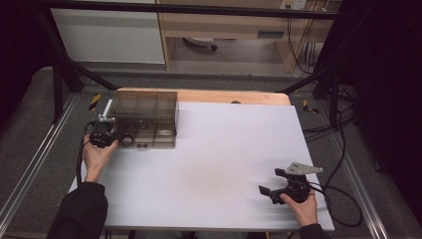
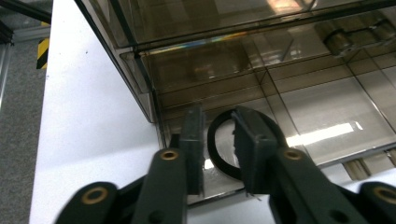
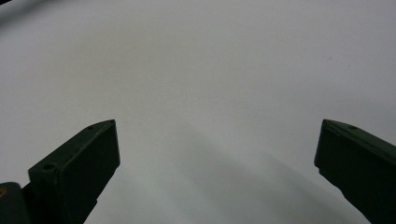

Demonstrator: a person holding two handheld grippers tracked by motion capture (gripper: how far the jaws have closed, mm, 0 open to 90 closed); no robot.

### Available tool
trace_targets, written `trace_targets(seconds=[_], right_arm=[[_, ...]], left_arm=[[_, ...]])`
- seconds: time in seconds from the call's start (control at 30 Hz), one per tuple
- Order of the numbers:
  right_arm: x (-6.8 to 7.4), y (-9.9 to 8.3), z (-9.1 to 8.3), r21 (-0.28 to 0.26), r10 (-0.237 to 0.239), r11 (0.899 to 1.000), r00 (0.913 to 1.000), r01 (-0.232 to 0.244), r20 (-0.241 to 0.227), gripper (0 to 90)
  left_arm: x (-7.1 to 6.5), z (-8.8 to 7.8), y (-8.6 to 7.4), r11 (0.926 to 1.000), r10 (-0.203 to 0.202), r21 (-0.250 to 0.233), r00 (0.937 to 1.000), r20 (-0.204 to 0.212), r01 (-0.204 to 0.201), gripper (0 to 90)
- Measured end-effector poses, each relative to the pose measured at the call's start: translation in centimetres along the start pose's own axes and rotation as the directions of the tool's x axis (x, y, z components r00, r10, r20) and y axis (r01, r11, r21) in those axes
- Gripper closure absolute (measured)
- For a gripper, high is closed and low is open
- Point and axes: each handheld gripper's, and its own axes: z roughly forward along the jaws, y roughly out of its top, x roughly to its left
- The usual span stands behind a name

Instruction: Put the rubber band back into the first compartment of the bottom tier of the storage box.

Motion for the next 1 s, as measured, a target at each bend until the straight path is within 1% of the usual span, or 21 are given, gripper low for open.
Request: trace_targets(seconds=[0.1, 0.13, 0.17, 0.27, 0.4, 0.5, 0.6, 0.7, 0.77, 0.83, 0.93, 1.0], right_arm=[[0.0, 0.0, 0.0, 0.0, 0.0, 1.0, 1.0, 0.0, 0.0, 0.7], [0.0, 0.0, 0.0, 0.0, 0.0, 1.0, 1.0, 0.0, 0.0, 0.7], [0.0, 0.0, 0.0, 0.0, 0.0, 1.0, 1.0, 0.0, 0.0, 0.7], [0.0, 0.0, 0.0, 0.0, 0.0, 1.0, 1.0, 0.0, 0.001, 0.7], [0.0, 0.0, 0.0, 0.0, 0.002, 1.0, 1.0, -0.002, 0.0, 0.7], [0.0, 0.0, 0.0, 0.0, 0.003, 1.0, 1.0, -0.003, 0.0, 0.7], [0.0, 0.0, 0.0, 0.0, 0.001, 1.0, 1.0, -0.001, 0.0, 0.7], [0.0, 0.0, 0.0, 0.0, 0.002, 1.0, 1.0, -0.002, 0.0, 0.7], [0.0, 0.0, 0.0, 0.0, 0.003, 1.0, 1.0, -0.003, 0.0, 0.7], [0.0, 0.0, 0.0, 0.001, 0.004, 1.0, 1.0, -0.004, -0.001, 0.7], [0.0, 0.0, 0.0, -0.001, 0.005, 1.0, 1.0, -0.005, -0.001, 0.7], [0.0, 0.0, 0.0, -0.001, 0.002, 1.0, 1.0, -0.002, 0.0, 0.7]], left_arm=[[-0.2, -0.6, 0.0, 0.9998, 0.013, -0.012, 0.9998, 0.012, -0.013, 61.8], [-0.3, -0.9, 0.1, 0.9996, 0.022, -0.018, 0.9997, 0.014, -0.022, 57.0], [-0.4, -1.2, 0.1, 0.9994, 0.027, -0.024, 0.9995, 0.019, -0.026, 57.0], [-0.6, -2.1, -0.1, 0.9973, 0.042, -0.062, 0.9985, 0.037, -0.039, 51.2], [-0.7, -3.0, -0.6, 0.9946, 0.058, -0.089, 0.9958, 0.071, -0.052, 43.5], [-0.9, -3.6, -1.1, 0.9928, 0.069, -0.105, 0.9926, 0.1, -0.059, 38.1], [-1.2, -4.0, -1.8, 0.9893, 0.093, -0.123, 0.9893, 0.112, -0.079, 33.1], [-1.5, -4.3, -2.4, 0.9878, 0.106, -0.127, 0.9859, 0.129, -0.09, 26.7], [-1.8, -4.5, -2.9, 0.9864, 0.114, -0.134, 0.9832, 0.142, -0.095, 23.9], [-2.1, -4.7, -3.4, 0.9851, 0.118, -0.143, 0.9793, 0.165, -0.095, 21.2], [-2.6, -5.0, -4.1, 0.9831, 0.127, -0.153, 0.975, 0.182, -0.1, 16.9], [-3.0, -5.2, -4.6, 0.9814, 0.138, -0.159, 0.9705, 0.198, -0.107, 15.5]])
